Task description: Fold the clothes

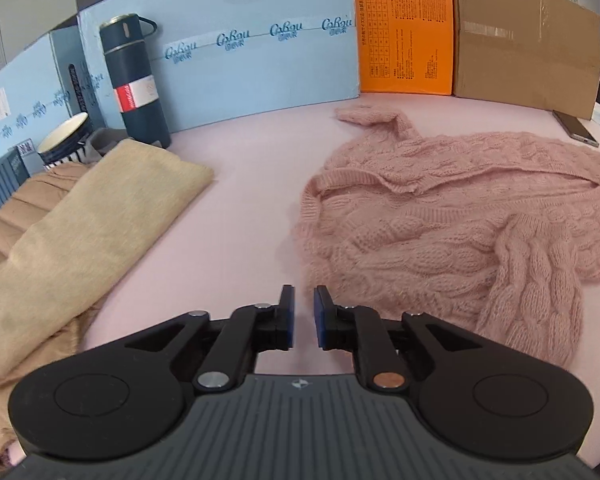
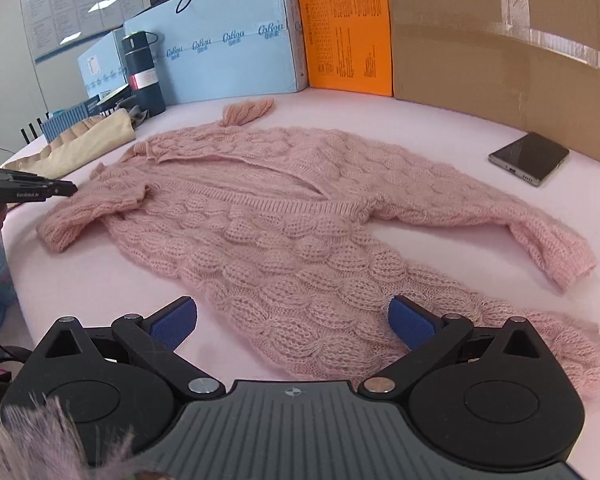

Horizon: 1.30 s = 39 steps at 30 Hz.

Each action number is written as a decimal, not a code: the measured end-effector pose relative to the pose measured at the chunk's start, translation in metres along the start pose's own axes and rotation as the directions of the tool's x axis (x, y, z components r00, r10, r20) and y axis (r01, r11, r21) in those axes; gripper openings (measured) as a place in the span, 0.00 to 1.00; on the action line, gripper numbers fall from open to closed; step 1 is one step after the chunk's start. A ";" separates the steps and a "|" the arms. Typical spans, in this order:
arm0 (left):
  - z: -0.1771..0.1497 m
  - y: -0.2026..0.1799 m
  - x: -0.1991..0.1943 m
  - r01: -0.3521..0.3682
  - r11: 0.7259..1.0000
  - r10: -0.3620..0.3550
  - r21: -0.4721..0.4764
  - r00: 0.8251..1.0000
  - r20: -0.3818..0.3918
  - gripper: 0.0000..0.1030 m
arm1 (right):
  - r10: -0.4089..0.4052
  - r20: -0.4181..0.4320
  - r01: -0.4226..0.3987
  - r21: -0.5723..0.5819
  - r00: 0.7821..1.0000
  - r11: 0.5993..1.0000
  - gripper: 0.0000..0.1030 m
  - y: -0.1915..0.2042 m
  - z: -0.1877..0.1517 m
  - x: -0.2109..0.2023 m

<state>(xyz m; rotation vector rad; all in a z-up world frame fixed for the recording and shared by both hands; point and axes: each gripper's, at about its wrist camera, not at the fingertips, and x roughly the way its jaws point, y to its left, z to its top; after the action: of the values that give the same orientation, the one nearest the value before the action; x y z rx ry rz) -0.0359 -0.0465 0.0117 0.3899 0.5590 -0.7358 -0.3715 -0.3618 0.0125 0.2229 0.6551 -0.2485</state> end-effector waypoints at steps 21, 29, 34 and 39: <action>0.102 -0.046 0.162 0.201 0.980 -0.201 0.006 0.979 0.016 0.23 | -0.099 0.112 0.136 -0.399 0.989 0.907 0.78 0.122 0.235 0.239; 0.100 -0.039 0.165 0.164 0.986 -0.164 -0.017 0.986 0.014 0.55 | -0.176 -0.070 0.135 -0.396 0.982 0.908 0.69 0.140 0.261 0.368; 0.099 -0.037 0.168 0.152 0.988 -0.152 -0.037 0.988 0.003 0.62 | -0.087 -0.077 0.077 -0.127 0.993 0.989 0.08 0.098 0.267 0.371; 0.097 -0.038 0.168 0.145 0.988 -0.145 -0.046 0.989 0.002 0.66 | -0.154 -0.027 0.150 -0.111 0.988 0.982 0.08 0.067 0.262 0.332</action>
<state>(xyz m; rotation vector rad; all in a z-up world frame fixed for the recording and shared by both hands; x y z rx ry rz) 0.0714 -0.2094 -0.0187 0.3096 0.6093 -0.8607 0.0523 -0.4243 0.0159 0.0730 0.7201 -0.3547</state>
